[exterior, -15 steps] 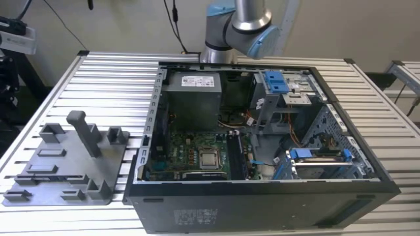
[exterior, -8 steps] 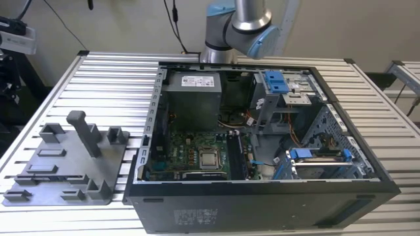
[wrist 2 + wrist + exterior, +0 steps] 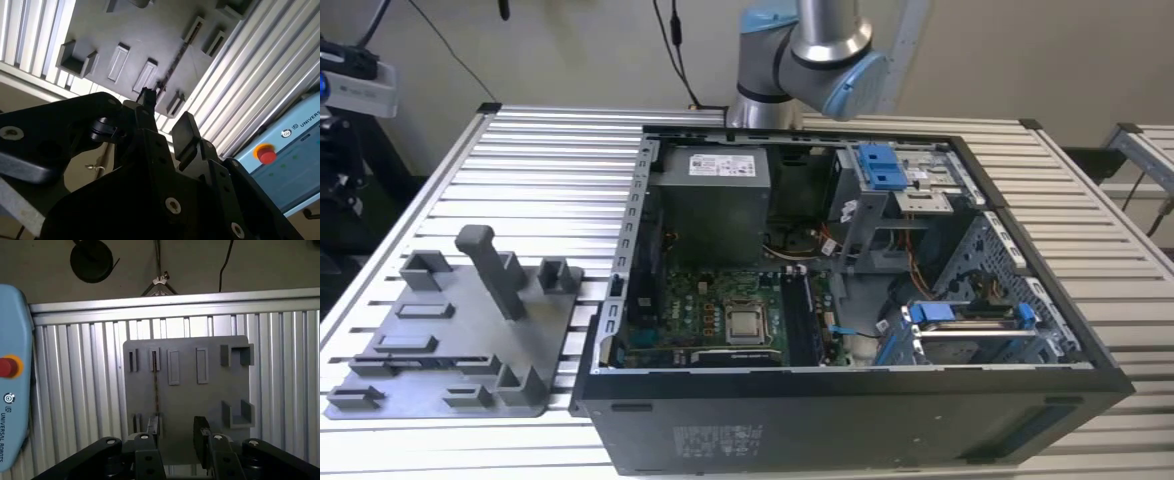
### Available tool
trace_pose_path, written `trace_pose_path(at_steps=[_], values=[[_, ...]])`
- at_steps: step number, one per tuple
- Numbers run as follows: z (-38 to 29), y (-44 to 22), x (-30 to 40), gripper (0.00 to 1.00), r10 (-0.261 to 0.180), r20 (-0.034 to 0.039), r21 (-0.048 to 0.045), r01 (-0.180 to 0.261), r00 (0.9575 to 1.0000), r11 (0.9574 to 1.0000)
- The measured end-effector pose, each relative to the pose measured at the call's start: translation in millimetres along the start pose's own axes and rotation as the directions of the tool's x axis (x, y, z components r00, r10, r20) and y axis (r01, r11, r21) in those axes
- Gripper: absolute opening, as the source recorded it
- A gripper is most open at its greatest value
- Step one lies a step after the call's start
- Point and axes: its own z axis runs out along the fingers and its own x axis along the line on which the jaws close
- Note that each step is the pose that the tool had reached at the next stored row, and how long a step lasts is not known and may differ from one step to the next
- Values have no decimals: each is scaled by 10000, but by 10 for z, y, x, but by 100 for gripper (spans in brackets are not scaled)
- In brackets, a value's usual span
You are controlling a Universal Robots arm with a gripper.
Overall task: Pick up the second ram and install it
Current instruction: 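Pick up the second ram and move it above second insertion slot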
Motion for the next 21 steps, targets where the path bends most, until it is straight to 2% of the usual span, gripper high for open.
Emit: trace_pose_path(at_steps=[4, 10, 21], values=[[53, 11, 1, 42, -116, 5, 8, 116, 9999, 9999], [129, 24, 30, 42, -263, 55, 40, 262, 9996, 9996], [325, 18, 83, 42, -264, 57, 39, 264, 9996, 9996]])
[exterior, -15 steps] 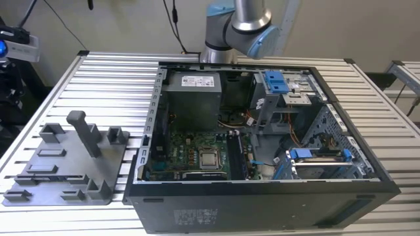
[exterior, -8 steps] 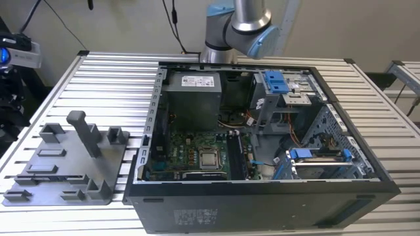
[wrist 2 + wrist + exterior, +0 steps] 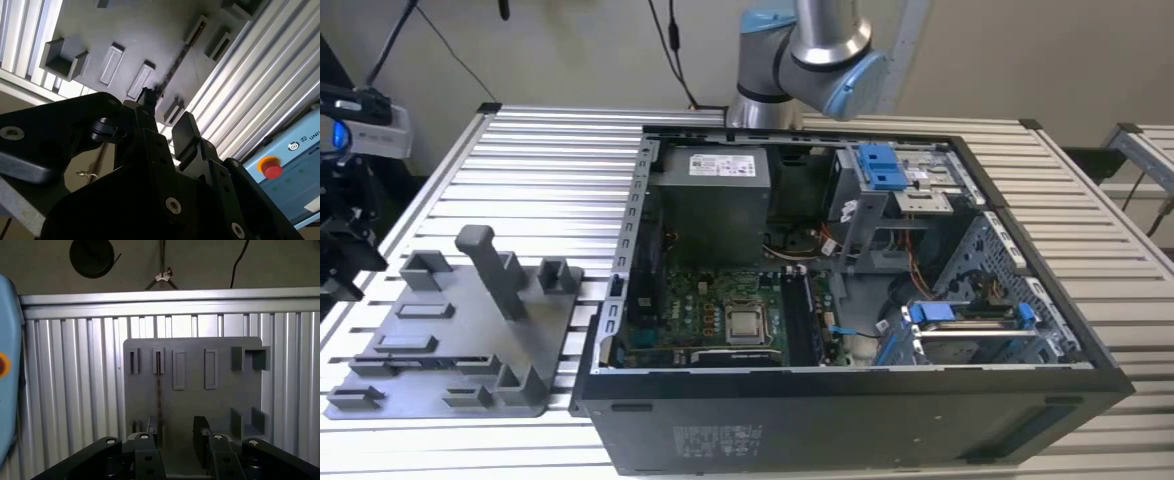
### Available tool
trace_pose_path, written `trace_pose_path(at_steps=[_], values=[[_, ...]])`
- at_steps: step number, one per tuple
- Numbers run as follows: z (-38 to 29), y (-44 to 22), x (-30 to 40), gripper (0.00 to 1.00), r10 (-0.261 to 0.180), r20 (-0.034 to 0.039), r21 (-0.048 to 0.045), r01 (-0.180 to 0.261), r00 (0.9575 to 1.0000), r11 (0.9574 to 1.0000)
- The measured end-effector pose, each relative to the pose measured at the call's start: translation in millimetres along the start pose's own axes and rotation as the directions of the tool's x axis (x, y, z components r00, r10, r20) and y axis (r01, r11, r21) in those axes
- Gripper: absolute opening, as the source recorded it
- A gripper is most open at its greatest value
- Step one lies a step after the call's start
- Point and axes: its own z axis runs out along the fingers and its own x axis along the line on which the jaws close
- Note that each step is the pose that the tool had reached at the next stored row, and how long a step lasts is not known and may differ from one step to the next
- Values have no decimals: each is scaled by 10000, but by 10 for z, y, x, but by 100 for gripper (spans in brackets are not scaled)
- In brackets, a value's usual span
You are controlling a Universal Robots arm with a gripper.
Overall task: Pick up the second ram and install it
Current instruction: 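Pick up the second ram and move it above second insertion slot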
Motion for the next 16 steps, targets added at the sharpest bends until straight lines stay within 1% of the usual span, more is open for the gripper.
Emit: trace_pose_path(at_steps=[9, 13, 16], values=[[162, -2, 47, 42, 1, 0, -1, -1, 10000, 10000], [235, -5, 50, 42, -1, 37, -1, 1, 10000, 10000], [288, -8, 56, 42, -1, 37, -3, 1, 10000, 10000]])
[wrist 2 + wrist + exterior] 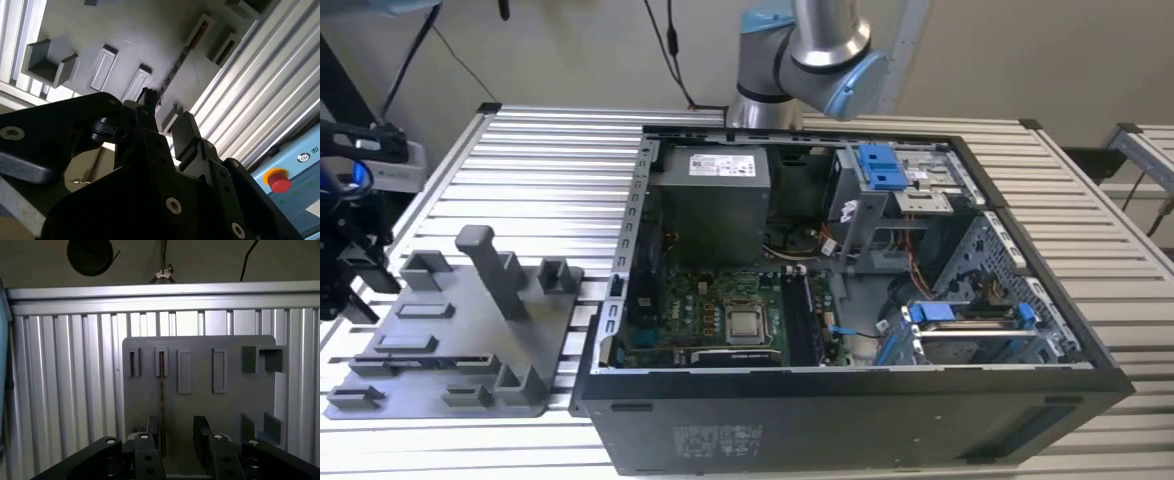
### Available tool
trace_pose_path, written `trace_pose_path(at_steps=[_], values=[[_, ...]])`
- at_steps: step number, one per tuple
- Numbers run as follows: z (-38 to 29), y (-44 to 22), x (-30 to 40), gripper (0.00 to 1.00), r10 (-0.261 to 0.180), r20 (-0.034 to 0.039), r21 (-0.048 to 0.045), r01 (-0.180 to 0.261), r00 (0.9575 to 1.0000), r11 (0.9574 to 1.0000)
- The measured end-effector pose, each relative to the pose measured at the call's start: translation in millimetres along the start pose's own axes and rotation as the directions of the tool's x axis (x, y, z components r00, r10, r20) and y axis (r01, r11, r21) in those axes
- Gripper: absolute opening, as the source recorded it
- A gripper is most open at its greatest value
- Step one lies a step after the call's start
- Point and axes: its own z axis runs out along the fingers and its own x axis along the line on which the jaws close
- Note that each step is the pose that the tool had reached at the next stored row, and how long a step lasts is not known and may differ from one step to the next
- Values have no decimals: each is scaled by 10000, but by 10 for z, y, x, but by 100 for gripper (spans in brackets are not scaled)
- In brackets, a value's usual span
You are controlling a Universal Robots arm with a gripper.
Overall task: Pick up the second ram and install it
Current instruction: 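Pick up the second ram and move it above second insertion slot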
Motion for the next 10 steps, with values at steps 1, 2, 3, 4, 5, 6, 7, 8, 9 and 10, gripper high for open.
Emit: trace_pose_path(at_steps=[1, 2, 3, 4, 5, 6, 7, 8, 9, 10], values=[[18, -1, 2, 42, 0, 0, 0, 0, 10000, 10000], [36, -1, 2, 42, 1, 0, 0, -1, 10000, 10000], [54, -1, 3, 42, 1, 0, 0, -1, 10000, 10000], [73, -2, 5, 42, 1, 0, 0, -1, 10000, 10000], [91, -2, 8, 42, 0, 0, 1, 0, 10000, 10000], [109, -3, 11, 42, 0, 0, 1, 0, 10000, 10000], [128, -3, 15, 42, 0, 1, 0, 0, 10000, 10000], [145, -3, 18, 42, 0, 0, 0, 0, 10000, 10000], [163, -3, 23, 42, 0, 0, -1, 0, 10000, 10000], [181, -4, 31, 42, -1, -1, -1, 1, 10000, 10000]])
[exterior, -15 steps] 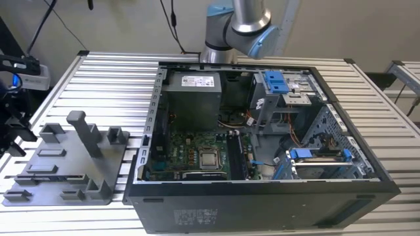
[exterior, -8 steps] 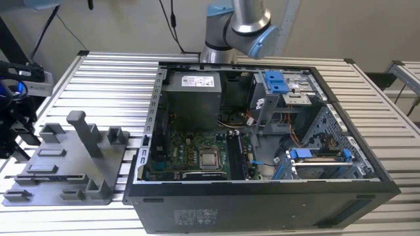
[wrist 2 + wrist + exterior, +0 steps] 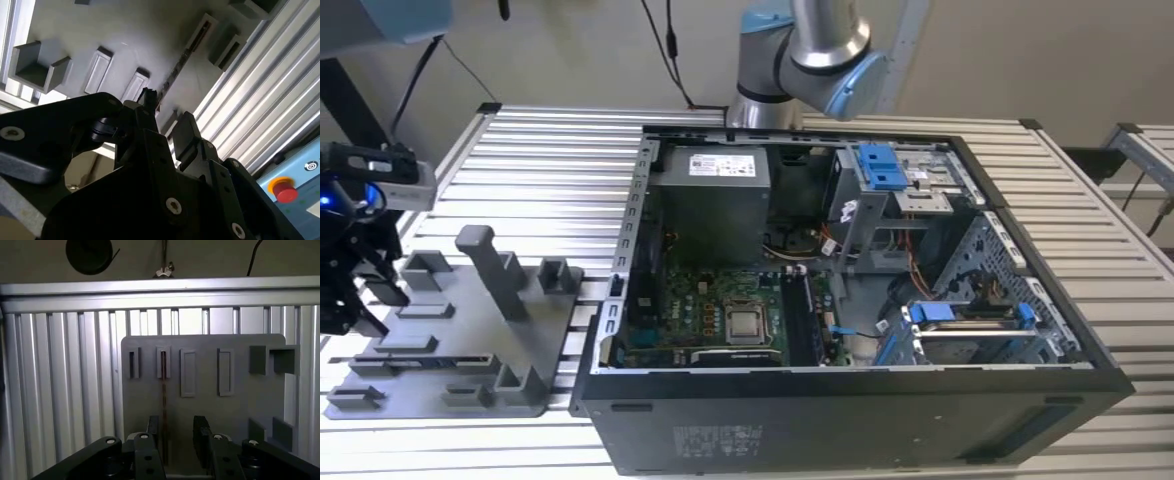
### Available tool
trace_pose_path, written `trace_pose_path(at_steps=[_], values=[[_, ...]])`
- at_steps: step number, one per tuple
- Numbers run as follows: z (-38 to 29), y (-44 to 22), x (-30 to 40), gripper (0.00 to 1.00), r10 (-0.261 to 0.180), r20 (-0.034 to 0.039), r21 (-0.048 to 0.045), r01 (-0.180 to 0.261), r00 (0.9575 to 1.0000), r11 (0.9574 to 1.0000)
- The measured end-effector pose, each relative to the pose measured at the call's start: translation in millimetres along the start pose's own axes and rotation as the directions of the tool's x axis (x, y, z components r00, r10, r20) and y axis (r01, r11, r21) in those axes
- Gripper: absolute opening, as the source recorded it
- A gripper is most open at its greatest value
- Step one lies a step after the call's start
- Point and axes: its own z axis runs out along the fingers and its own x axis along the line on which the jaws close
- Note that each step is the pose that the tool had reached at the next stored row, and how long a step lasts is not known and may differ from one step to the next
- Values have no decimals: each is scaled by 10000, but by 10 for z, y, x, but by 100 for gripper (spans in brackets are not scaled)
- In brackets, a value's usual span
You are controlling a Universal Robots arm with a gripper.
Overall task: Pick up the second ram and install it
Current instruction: 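Pick up the second ram and move it above second insertion slot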
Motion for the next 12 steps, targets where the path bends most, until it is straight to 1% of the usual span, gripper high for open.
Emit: trace_pose_path(at_steps=[8, 12], values=[[145, -2, 56, 42, 1, 0, 0, -1, 10000, 10000], [217, -5, 97, 42, 1, 2, 2, -1, 10000, 10000]])
